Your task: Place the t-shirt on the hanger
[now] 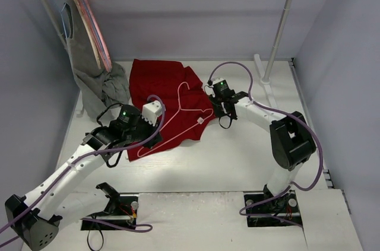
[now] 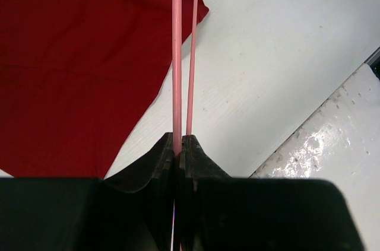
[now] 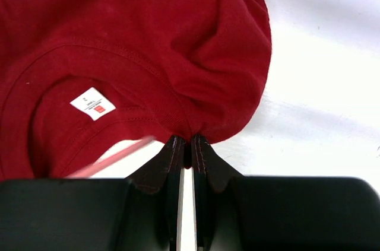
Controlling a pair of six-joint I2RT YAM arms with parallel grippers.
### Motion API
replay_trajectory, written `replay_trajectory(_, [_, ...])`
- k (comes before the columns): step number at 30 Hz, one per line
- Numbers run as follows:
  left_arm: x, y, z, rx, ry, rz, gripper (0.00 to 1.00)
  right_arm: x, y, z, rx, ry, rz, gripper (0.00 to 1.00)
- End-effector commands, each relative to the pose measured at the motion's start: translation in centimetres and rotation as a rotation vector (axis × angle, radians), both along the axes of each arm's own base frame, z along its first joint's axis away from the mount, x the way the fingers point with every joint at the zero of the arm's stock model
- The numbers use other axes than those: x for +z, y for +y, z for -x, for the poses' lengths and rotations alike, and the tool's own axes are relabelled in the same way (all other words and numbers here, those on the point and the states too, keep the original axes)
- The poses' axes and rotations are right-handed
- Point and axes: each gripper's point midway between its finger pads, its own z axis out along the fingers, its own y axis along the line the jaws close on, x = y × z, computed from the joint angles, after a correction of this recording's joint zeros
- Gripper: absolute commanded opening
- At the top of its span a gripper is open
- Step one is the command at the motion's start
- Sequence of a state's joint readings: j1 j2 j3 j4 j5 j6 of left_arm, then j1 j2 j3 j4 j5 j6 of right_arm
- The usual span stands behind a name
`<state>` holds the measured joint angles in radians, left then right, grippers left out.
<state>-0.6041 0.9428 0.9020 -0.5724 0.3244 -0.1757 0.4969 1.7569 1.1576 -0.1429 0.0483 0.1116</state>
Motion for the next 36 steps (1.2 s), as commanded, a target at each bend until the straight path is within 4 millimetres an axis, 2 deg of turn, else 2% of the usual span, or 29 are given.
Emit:
replay_trajectory(1, [1.5,-1.7,-1.4,-0.012,-0.095,0.039,0.0,4.6,1.0,-1.4,0.015,-0.088,-0.067,0.0])
replay_trajectory(6, [-0.1,-1.6,-1.4,0.003,-0.086,-0.027,0.0,3.4,0.4,-0.8,0.004,-0.045,-0.05,0.03])
replay_trajectory(9, [-0.9,-1.1,-1.3,0.024,-0.08,-0.06,0.0,2.3,-0.5,0.2,-0.031,0.004,-0.032,0.08])
replay_trajectory(12, [-1.5,-0.5,-1.1,0.04,-0.062,-0.091,0.0,1.6,-1.1,1.0,-0.04,0.054,0.0,0.17])
replay_trajectory(15, [-2.4,0.5,-0.8,0.064,-0.032,-0.145,0.0,2.3,-1.3,0.7,-0.041,0.018,0.001,0.27])
replay_trajectory(18, [-2.4,1.1,-0.4,0.08,-0.02,-0.159,0.0,4.1,-1.0,-0.2,-0.008,-0.05,-0.003,0.36])
replay_trajectory(23, [-1.7,1.9,0.4,0.091,-0.009,-0.158,0.0,5.3,-0.2,-1.5,0.072,-0.114,-0.002,0.38])
replay_trajectory(28, [-1.2,2.6,1.4,0.098,0.005,-0.162,0.0,3.7,1.4,-1.1,0.195,-0.066,-0.02,0.36])
replay_trajectory(36, [-1.3,2.6,1.5,0.099,0.02,-0.163,0.0,0.6,1.0,-0.5,0.213,-0.008,0.017,0.38])
